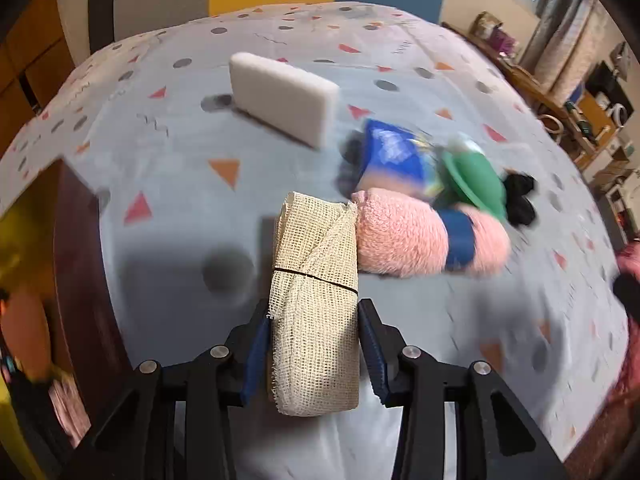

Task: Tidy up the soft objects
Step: 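Lift the loofah with the left gripper while the right gripper grasps the black scrunchie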

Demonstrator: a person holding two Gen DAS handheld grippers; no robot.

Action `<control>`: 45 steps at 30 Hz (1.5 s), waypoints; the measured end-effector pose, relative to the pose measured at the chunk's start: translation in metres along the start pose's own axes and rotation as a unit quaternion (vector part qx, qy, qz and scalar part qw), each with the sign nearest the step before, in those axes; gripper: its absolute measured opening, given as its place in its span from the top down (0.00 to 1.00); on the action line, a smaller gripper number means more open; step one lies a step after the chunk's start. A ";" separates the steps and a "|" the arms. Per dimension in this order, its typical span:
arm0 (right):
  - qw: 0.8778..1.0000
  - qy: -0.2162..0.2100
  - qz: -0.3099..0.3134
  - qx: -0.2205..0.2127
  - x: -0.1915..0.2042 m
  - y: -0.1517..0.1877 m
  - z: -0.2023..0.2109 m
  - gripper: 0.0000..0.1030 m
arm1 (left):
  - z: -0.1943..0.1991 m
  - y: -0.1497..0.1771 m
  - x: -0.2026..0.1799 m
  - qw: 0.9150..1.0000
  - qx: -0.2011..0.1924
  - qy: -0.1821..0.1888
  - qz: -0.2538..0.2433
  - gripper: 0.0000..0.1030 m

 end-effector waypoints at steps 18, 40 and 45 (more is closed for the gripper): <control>0.998 0.012 -0.042 0.037 -0.019 0.013 -0.017 0.21 | 0.033 0.105 -0.052 0.989 -0.072 0.026 -0.124 0.55; 0.979 0.064 0.176 0.075 0.023 -0.041 -0.130 0.69 | 0.031 0.105 -0.048 0.989 -0.083 0.055 -0.113 0.55; 0.986 0.044 0.138 0.080 0.019 -0.042 -0.119 0.96 | 0.032 0.105 -0.048 0.989 -0.084 0.054 -0.113 0.55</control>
Point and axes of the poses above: each gripper's, at about its wrist camera, not at the fingertips, and z roughly against the way its jaws point, x to its left, y to its underside, the point moved 7 cm from there along -z, roughly the way its jaws point, and after that the axes turned 8 degrees about y, right-handed, at the moved point
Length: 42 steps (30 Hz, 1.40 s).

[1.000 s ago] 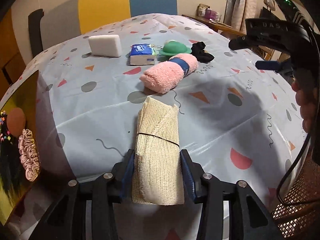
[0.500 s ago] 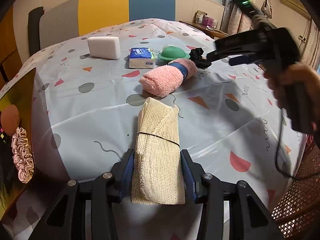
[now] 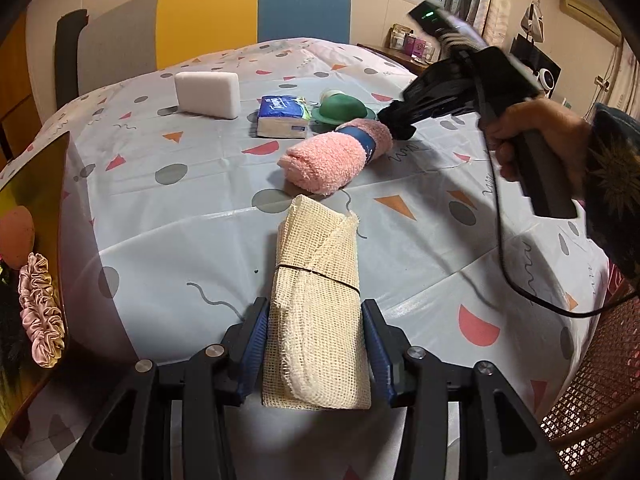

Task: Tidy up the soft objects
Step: 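Lift the loofah with the left gripper while the right gripper grasps the black scrunchie, then lower the loofah into the gold tray and release it while the right gripper carries the black scrunchie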

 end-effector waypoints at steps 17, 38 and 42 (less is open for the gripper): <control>0.994 -0.058 -0.087 0.014 -0.012 0.061 0.049 0.48 | 0.001 0.000 -0.002 1.000 0.002 -0.011 -0.014 0.55; 0.997 -0.005 -0.077 0.005 -0.011 0.002 0.000 0.87 | 0.001 0.000 -0.002 1.000 -0.004 -0.014 -0.025 0.55; 0.997 -0.039 -0.061 0.022 -0.002 0.042 0.034 0.87 | 0.001 -0.003 -0.002 1.000 -0.003 -0.015 -0.022 0.56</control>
Point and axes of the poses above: each gripper's, at about its wrist camera, not at the fingertips, and z roughly against the way its jaws point, x to its left, y to its underside, the point moved 7 cm from there along -z, roughly the way its jaws point, and after that the axes turned 8 degrees about y, right-handed, at the moved point
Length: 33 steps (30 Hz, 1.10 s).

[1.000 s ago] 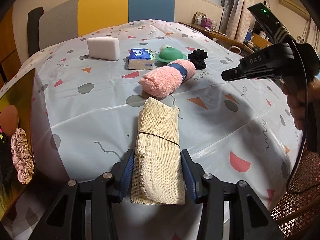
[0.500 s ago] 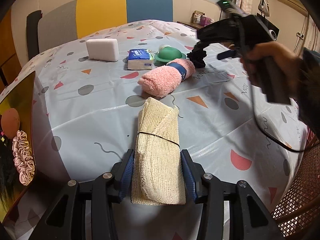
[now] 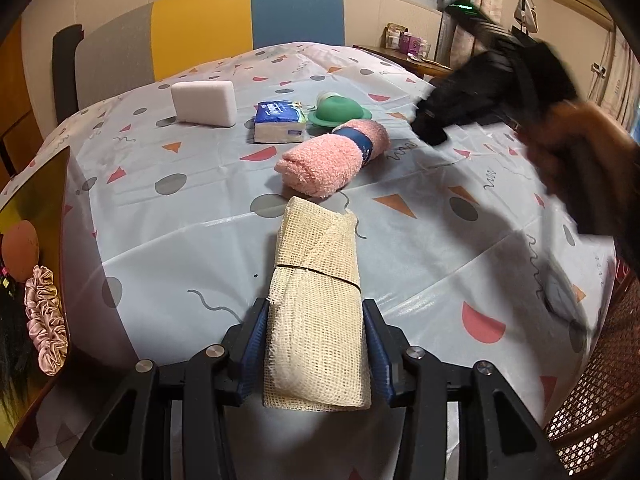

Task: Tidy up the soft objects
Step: 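Lower the loofah into the gold tray and release it while the right gripper carries the black scrunchie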

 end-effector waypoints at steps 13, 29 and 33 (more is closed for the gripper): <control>0.999 -0.013 0.048 0.019 0.025 0.067 0.005 0.86 | 0.043 -0.019 -0.004 0.999 -0.032 0.008 0.007 0.59; 0.996 0.015 0.091 -0.005 0.033 0.071 0.006 0.86 | 0.124 -0.036 0.028 0.994 -0.090 0.004 0.067 0.59; 0.995 0.017 0.093 -0.005 0.032 0.071 0.006 0.86 | 0.152 -0.036 0.056 0.989 -0.112 -0.003 0.100 0.59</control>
Point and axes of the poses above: each gripper's, at about its wrist camera, not at the fingertips, and z roughly against the way its jaws point, x to its left, y to its underside, the point moved 7 cm from there along -z, roughly the way its jaws point, and after that the axes turned 8 degrees about y, right-handed, at the moved point
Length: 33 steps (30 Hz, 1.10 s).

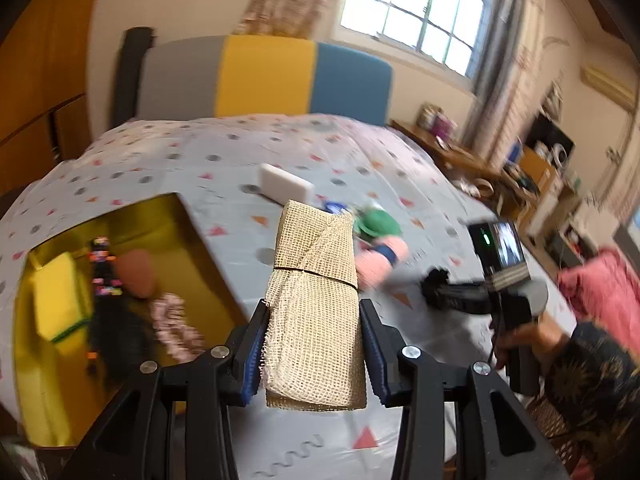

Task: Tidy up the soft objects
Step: 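Lower the loofah into the gold tray and release it while the right gripper carries the black scrunchie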

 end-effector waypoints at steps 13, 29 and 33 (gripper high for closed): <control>1.000 0.010 0.012 -0.002 0.001 0.001 0.000 0.85 | 0.063 0.037 0.186 0.973 0.003 -0.141 0.183 0.59; 1.000 0.012 0.014 -0.004 0.001 0.001 -0.001 0.85 | 0.047 0.070 0.229 0.954 0.044 -0.205 0.213 0.48; 1.000 0.015 0.017 -0.005 0.000 0.000 -0.001 0.85 | 0.061 0.059 0.218 0.957 0.023 -0.220 0.188 0.48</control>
Point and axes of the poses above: each gripper's, at about its wrist camera, not at the fingertips, and z roughly against the way its jaws point, x to its left, y to its underside, the point moved 7 cm from there along -z, roughly the way its jaws point, and after that the axes turned 8 degrees about y, right-handed, at the moved point
